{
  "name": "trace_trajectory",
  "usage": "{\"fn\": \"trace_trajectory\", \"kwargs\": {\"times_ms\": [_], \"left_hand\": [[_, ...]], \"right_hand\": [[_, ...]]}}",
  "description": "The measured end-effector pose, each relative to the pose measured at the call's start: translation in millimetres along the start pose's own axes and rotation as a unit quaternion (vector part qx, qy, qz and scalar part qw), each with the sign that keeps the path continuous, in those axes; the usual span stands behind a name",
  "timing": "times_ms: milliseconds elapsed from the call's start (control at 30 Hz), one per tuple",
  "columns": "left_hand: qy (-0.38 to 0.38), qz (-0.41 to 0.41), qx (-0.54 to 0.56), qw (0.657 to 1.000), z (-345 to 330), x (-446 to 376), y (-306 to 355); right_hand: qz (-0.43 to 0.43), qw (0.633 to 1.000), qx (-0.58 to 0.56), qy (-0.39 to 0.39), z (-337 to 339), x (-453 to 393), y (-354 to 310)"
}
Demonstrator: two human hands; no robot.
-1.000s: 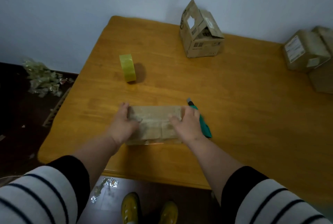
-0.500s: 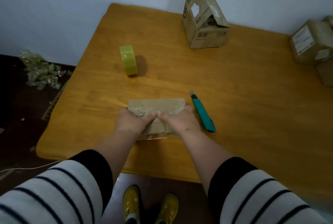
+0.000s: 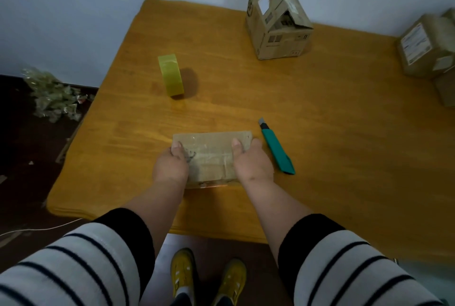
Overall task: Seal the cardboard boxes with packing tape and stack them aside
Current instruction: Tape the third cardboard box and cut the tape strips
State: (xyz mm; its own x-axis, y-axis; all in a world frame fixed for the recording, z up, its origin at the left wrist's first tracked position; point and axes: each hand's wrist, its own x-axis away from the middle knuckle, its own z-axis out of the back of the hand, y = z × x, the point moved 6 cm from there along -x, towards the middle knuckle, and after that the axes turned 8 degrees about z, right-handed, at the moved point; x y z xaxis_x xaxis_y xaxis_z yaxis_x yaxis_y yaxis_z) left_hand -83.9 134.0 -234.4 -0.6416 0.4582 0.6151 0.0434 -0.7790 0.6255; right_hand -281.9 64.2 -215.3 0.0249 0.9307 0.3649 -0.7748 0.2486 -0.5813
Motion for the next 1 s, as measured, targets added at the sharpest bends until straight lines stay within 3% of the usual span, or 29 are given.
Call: {"fn": "trace_trajectory", "kwargs": {"times_ms": [167, 267, 367, 467, 533, 600, 700, 767, 867, 933, 1000], "left_hand": [[-0.023, 0.024, 0.026, 0.999, 2.0, 0.6, 1.9], [-0.055, 0.033, 0.063, 0.996, 5.2, 4.4, 9.8], [-0.08, 0.019, 0.175, 0.981, 19.2, 7.9, 30.4], [-0.139, 0.08, 0.334, 0.929, 30.5, 10.2, 43.5], [-0.131, 0.085, 0.35, 0.924, 35.4, 7.8, 42.3], [-0.109, 0.067, 0.292, 0.948, 33.6, 7.6, 37.1], [-0.114, 0.077, 0.223, 0.965, 24.0, 10.5, 27.2], [-0.108, 0.097, 0.175, 0.974, 23.8, 11.6, 24.9], [-0.119, 0.136, 0.079, 0.98, 20.5, 16.2, 7.5], [-0.143, 0.146, 0.07, 0.976, 10.8, 26.9, -2.5], [-0.135, 0.113, 0.053, 0.983, 0.5, 30.9, -7.4]], "right_hand": [[-0.004, 1.0, -0.004, -0.02, 4.2, -2.7, 0.7], [-0.089, 0.986, -0.142, -0.02, 8.3, -7.7, 2.1], [-0.068, 0.928, -0.359, -0.08, 16.6, -6.5, -14.1], [-0.081, 0.865, -0.489, -0.074, 35.1, -8.2, -18.5], [-0.096, 0.87, -0.483, -0.029, 42.7, -10.9, -11.6], [-0.064, 0.916, -0.395, 0.003, 48.3, -5.7, -9.5], [0.023, 0.973, -0.229, -0.034, 43.4, -0.5, -13.6], [0.015, 0.978, -0.184, -0.096, 37.7, -1.0, -14.3], [-0.066, 0.972, -0.146, -0.17, 32.0, 4.5, 2.8], [-0.085, 0.965, -0.17, -0.184, 27.7, 14.4, 11.4], [-0.043, 0.976, -0.125, -0.175, 25.3, 14.9, 13.9]]}}
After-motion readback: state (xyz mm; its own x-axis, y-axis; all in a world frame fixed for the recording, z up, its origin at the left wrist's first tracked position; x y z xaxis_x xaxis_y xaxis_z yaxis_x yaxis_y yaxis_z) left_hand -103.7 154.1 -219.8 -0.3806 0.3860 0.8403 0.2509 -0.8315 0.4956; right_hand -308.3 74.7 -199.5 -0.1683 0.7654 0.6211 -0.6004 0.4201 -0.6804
